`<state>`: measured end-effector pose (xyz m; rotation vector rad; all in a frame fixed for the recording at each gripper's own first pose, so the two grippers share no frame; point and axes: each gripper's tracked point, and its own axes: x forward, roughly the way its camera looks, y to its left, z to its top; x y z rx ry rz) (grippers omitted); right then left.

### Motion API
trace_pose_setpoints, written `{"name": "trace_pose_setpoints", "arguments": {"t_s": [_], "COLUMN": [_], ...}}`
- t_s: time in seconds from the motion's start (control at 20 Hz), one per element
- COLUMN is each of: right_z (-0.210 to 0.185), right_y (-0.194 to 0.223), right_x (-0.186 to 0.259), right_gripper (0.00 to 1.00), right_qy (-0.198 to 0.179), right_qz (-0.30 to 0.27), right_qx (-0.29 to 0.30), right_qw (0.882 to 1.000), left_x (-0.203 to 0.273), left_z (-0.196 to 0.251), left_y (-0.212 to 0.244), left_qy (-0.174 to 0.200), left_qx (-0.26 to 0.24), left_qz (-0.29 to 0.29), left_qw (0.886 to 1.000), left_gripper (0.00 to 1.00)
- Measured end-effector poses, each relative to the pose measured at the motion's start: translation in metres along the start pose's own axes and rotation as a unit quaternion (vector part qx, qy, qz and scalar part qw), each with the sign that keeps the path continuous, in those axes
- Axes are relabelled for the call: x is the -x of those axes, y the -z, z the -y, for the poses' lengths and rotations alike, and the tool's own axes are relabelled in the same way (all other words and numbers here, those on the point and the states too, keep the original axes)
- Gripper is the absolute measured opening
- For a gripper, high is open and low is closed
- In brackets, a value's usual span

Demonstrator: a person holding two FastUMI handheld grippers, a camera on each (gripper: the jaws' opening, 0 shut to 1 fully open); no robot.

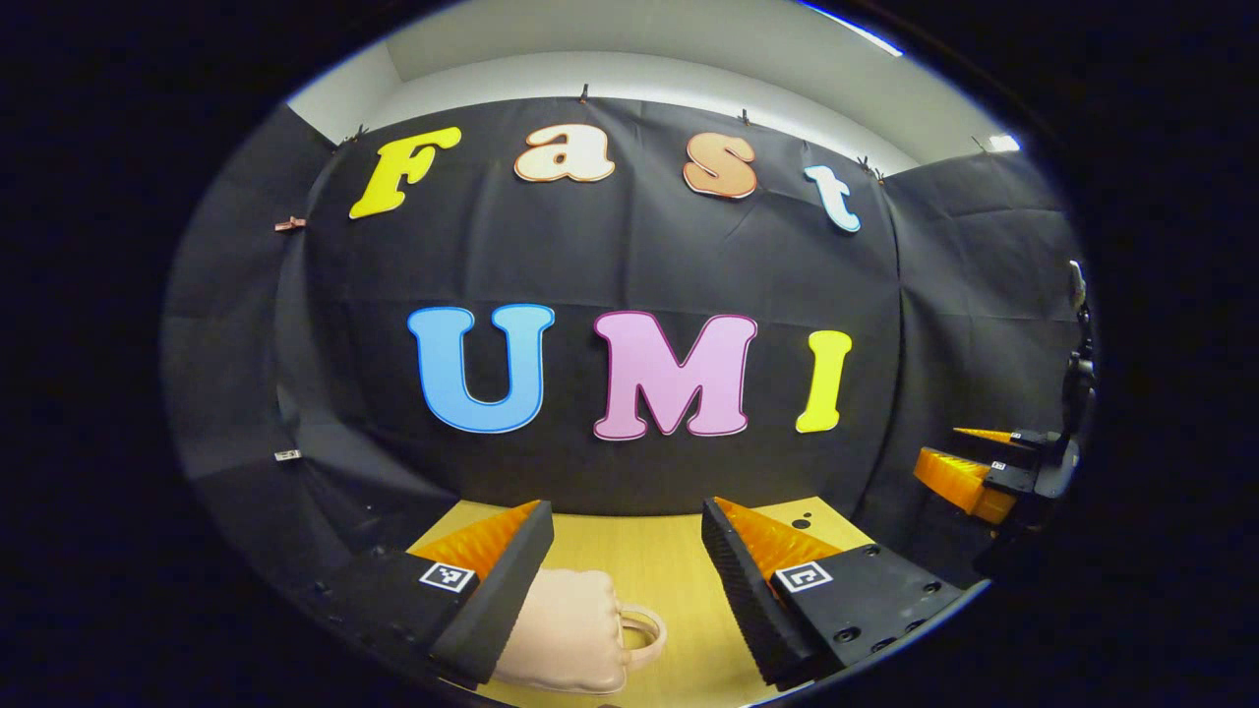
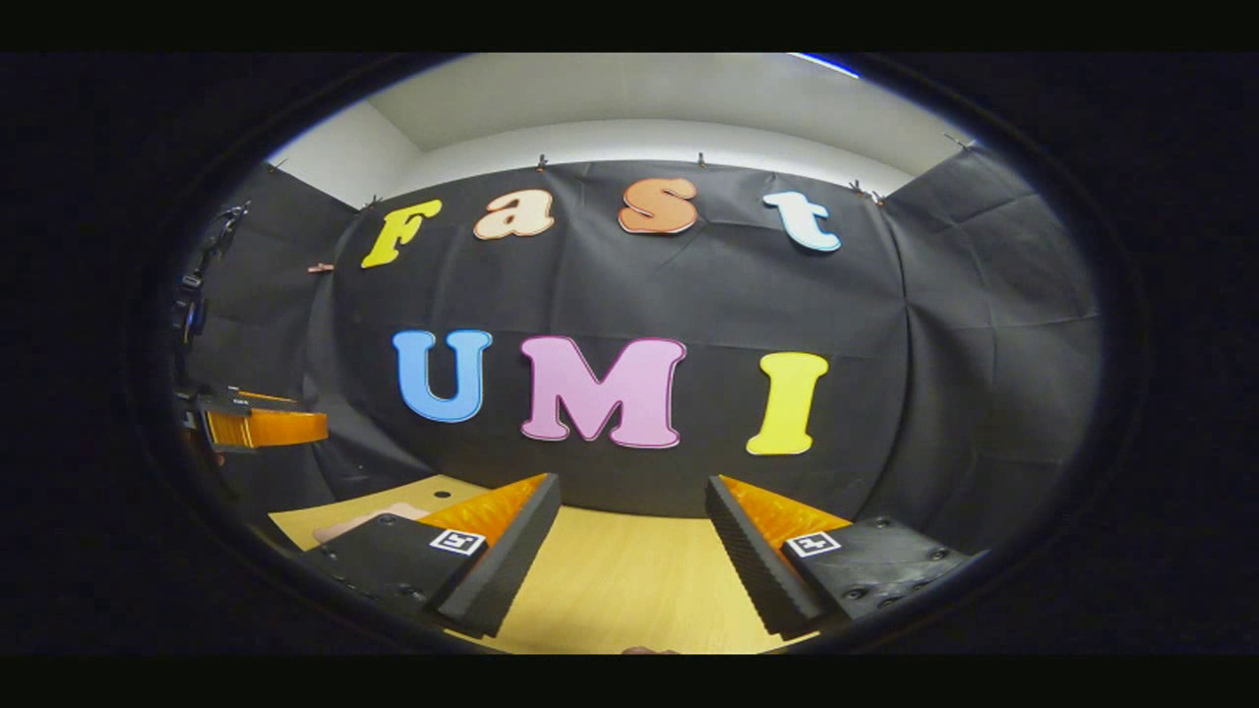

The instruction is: First open the suitcase, pack the skin care products into it, and then close the suitcase.

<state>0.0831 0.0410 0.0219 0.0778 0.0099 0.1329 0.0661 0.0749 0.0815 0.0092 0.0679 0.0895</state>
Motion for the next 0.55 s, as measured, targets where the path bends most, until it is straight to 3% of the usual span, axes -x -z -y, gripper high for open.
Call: {"name": "trace_pose_setpoints", "arguments": {"t_s": [0.05,0.2,0.25,0.55], "right_z": [-0.005,-0.015,-0.017,-0.024], "right_y": [-0.002,-0.008,-0.009,-0.010], "right_x": [-0.002,-0.004,-0.003,-0.002], "right_gripper": [0.91,0.95,0.91,0.95], "right_qy": [-0.003,-0.004,-0.003,0.000], "right_qz": [0.001,0.006,0.008,0.006], "right_qx": [0.001,0.009,0.012,0.012], "right_qw": [1.000,1.000,1.000,1.000], "left_x": [0.002,0.003,0.004,0.010], "left_z": [-0.002,-0.009,-0.011,-0.015], "left_y": [-0.002,-0.005,-0.007,-0.019], "left_qy": [0.001,0.003,0.002,0.005], "left_qx": [0.000,-0.008,-0.011,-0.015], "left_qz": [0.001,0.001,0.003,0.016], "left_qw": [1.000,1.000,1.000,1.000], "left_gripper": [0.95,0.95,0.95,0.95]}}
